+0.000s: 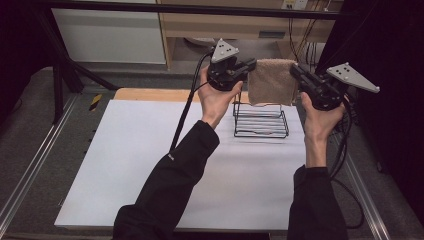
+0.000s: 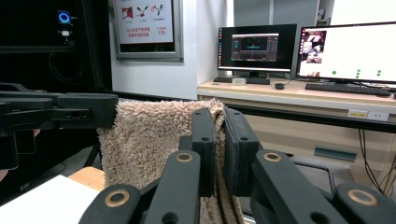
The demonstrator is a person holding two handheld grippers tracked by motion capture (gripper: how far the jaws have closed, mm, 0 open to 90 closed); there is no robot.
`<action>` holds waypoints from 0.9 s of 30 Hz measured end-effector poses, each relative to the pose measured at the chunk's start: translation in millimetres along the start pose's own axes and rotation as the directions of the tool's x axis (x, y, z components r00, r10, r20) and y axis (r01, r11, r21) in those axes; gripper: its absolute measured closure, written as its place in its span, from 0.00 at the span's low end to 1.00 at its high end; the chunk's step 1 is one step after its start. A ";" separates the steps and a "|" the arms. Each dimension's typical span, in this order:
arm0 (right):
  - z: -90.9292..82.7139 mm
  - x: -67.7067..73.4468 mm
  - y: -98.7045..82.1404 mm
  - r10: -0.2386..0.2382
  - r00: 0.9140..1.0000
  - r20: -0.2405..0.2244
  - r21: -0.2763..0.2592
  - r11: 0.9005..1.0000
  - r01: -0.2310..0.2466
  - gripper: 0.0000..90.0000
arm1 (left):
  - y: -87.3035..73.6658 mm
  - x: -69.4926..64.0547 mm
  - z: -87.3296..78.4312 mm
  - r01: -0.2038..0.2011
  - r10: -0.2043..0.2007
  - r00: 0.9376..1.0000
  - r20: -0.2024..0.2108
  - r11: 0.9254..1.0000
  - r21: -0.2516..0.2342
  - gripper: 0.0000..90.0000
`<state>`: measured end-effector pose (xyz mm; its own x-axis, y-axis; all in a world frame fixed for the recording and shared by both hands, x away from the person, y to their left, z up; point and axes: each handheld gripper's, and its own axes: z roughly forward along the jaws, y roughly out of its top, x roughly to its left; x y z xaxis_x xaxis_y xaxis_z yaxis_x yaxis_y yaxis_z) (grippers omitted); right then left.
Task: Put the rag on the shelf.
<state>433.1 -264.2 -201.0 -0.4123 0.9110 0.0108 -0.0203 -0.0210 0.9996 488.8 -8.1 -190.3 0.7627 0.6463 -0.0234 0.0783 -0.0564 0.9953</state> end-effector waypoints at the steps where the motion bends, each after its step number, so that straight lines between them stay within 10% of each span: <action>1: 1.4 -0.6 0.7 0.000 1.000 0.000 -0.005 1.000 0.000 0.93 | 1.2 0.3 0.6 -0.003 0.003 1.000 -0.006 1.000 -0.002 0.96; 27: 29.4 -18.8 32.3 -0.001 1.000 0.011 -0.044 0.999 0.002 0.93 | 39.1 11.4 17.8 -0.032 0.031 0.999 -0.034 0.999 -0.032 0.96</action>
<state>467.0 -269.9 -168.1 -0.4019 0.9156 0.0098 -0.0608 -0.0374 0.9974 512.0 -16.5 -153.3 0.7427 0.6695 0.0108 0.0333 -0.0531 0.9980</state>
